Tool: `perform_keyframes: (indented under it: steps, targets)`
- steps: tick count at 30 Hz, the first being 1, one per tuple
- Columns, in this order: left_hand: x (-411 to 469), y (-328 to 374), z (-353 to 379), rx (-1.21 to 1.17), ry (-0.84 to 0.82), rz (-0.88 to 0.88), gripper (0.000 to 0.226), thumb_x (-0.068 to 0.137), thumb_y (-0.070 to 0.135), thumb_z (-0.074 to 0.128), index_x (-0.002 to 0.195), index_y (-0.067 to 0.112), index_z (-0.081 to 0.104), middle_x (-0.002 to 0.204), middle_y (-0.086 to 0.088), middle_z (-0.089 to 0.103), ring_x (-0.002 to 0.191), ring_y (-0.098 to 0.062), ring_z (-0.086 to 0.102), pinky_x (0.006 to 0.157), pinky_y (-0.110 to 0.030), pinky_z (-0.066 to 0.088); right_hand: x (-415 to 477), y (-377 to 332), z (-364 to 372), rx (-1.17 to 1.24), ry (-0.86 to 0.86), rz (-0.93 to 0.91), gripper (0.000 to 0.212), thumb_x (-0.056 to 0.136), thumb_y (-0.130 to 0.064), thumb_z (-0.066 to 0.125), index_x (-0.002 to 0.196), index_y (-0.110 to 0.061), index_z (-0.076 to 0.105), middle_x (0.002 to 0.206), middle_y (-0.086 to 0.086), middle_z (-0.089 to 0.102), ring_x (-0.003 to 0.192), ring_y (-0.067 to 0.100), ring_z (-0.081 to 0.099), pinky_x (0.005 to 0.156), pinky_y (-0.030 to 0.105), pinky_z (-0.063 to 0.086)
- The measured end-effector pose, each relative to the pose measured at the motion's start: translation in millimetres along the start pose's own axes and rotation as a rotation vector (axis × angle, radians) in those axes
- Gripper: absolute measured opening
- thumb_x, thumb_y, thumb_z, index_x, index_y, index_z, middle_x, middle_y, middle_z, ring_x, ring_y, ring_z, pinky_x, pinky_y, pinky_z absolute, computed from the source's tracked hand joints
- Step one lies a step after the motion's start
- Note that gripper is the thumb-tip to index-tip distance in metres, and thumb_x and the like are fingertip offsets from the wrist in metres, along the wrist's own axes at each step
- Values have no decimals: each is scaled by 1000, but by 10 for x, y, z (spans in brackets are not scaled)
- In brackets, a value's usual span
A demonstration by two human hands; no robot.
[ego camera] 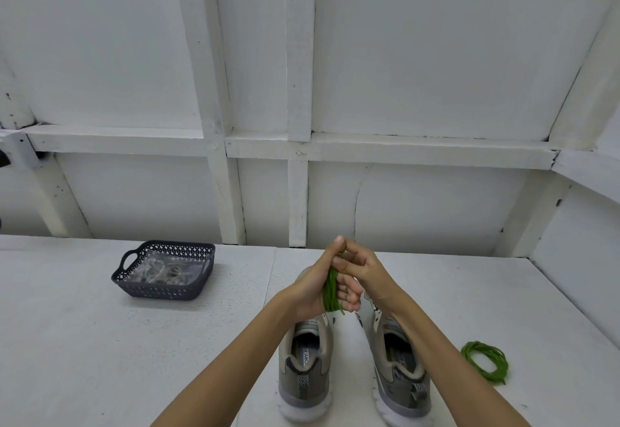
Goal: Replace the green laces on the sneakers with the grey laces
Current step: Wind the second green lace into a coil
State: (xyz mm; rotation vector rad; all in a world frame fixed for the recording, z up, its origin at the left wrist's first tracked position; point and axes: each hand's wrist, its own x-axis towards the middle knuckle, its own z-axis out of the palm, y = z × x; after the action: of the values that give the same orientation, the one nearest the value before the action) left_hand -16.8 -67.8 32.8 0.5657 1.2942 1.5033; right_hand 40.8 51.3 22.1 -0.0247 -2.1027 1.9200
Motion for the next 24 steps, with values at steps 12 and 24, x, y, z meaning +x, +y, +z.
perform_keyframes:
  steps: [12,24]
  targets:
    - [84,-60,15,-46,117,31,72,84,68,50,56,3,62,55,-12,62,58,-23,68,59,-28,59,9,62,87,0,176,-46,15,96,-1,53,81,1,52,59,11,44,41,14,43,41,22,38]
    - [82,-97,-30,-77,142,40,75,86,67,46,57,0,63,56,-14,64,55,-23,68,54,-27,57,-84,68,74,120,110,83,18,95,-19,58,92,-2,57,60,5,47,49,11,47,50,21,44]
